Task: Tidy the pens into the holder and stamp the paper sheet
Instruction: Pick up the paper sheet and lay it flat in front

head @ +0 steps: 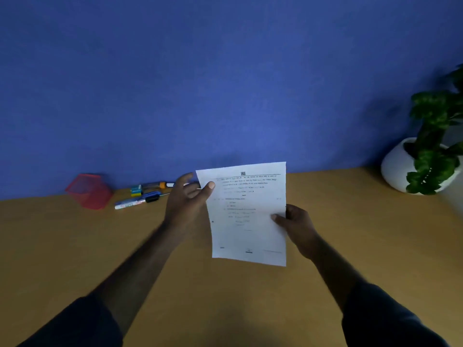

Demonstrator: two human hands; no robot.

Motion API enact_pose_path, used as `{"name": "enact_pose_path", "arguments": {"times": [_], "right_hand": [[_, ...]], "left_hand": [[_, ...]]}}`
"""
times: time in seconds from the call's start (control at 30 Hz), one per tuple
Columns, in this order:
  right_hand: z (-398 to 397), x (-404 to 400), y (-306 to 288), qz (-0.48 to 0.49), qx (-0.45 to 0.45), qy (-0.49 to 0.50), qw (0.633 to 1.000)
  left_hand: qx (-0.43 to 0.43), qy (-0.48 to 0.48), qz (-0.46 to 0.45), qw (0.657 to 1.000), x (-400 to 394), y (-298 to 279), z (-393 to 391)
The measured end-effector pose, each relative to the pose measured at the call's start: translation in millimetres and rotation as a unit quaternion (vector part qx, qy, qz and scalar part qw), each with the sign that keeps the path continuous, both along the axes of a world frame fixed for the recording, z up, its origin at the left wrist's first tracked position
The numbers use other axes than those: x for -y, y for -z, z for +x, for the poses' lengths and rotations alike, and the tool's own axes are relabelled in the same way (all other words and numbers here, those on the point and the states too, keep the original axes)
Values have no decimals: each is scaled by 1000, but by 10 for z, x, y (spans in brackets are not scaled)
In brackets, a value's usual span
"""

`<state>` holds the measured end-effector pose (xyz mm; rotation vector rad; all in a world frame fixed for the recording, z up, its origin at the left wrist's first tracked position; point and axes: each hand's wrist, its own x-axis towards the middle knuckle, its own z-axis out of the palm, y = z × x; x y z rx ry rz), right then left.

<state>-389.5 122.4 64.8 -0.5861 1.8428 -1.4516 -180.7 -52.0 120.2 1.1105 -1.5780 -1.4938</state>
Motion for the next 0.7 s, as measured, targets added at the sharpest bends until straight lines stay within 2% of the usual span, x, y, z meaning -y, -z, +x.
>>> {"name": "enact_pose_path", "arguments": {"times": [0.17, 0.23, 0.33, 0.53, 0.7], "right_hand": [[267, 195, -91, -42, 76, -37, 996], [382, 275, -77, -32, 84, -55, 994], [554, 405, 10, 4, 84, -68, 994], [942, 612, 347, 120, 37, -81, 989], [1236, 667, 572, 176, -38, -84, 980]], "left_hand": [[111, 28, 105, 988, -52, 354, 454], [97, 40, 138, 985, -80, 499, 617], [86, -11, 179, 980, -115, 653, 824], [168, -88, 147, 971, -136, 933, 1143], [272, -81, 73, 956, -140, 1214, 1334]]}}
